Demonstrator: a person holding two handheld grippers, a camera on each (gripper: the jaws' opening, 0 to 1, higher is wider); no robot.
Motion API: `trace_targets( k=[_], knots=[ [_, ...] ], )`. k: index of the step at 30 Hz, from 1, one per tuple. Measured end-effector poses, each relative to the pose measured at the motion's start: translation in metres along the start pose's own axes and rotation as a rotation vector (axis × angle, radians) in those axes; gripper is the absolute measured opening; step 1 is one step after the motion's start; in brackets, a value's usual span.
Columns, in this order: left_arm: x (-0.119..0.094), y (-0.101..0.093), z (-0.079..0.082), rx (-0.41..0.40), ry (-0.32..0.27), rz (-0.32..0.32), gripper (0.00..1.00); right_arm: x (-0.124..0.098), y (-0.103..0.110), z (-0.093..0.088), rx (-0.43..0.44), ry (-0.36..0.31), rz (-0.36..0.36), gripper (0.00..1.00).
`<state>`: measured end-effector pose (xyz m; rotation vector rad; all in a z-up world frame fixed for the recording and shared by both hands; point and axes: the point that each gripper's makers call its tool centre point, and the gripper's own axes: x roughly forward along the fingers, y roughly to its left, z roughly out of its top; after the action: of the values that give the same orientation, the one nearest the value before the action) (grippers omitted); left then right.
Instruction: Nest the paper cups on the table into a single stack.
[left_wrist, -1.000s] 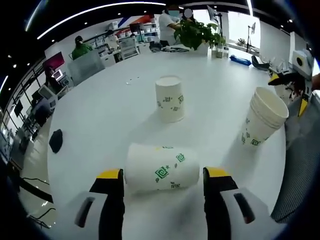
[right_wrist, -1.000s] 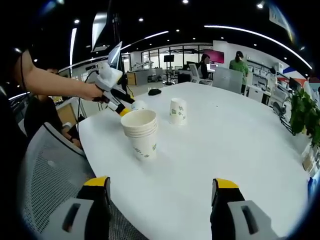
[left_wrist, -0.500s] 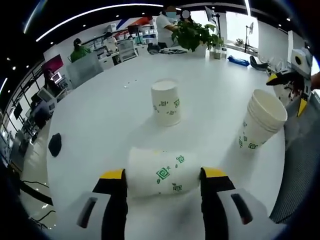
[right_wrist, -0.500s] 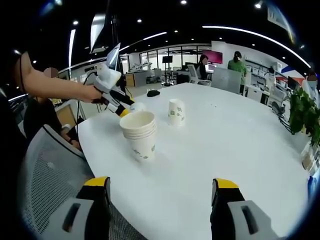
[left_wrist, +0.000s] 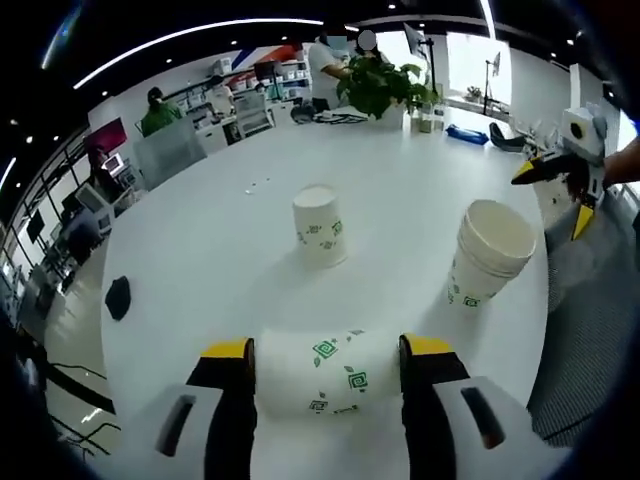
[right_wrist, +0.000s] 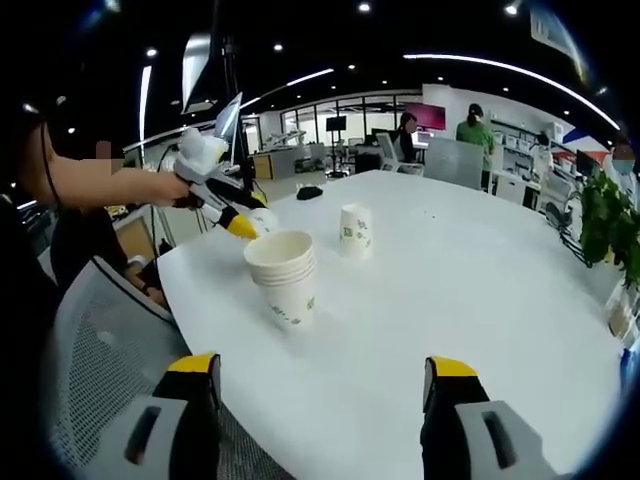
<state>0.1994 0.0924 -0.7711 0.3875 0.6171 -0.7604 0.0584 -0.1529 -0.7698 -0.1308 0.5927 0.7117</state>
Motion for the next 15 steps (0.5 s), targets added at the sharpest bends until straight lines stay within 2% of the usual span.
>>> trace_targets(
  k=[4, 5, 7, 15],
  knots=[
    [-0.009, -0.003, 0.007, 0.011, -0.022, -0.006, 0.57, -0.001, 0.001, 0.003, 0.006, -0.012, 0.004, 0.83],
    [-0.017, -0.009, 0.017, 0.021, -0.033, -0.012, 0.57, -0.001, 0.001, 0.004, 0.008, -0.016, 0.005, 0.83],
    [-0.021, -0.01, 0.021, 0.032, -0.049, -0.019, 0.57, -0.002, 0.0, 0.005, 0.013, -0.023, 0.007, 0.83],
    [-0.039, -0.036, 0.042, 0.078, -0.077, -0.058, 0.56, -0.007, 0.005, 0.013, 0.055, -0.057, 0.021, 0.83]
  ],
)
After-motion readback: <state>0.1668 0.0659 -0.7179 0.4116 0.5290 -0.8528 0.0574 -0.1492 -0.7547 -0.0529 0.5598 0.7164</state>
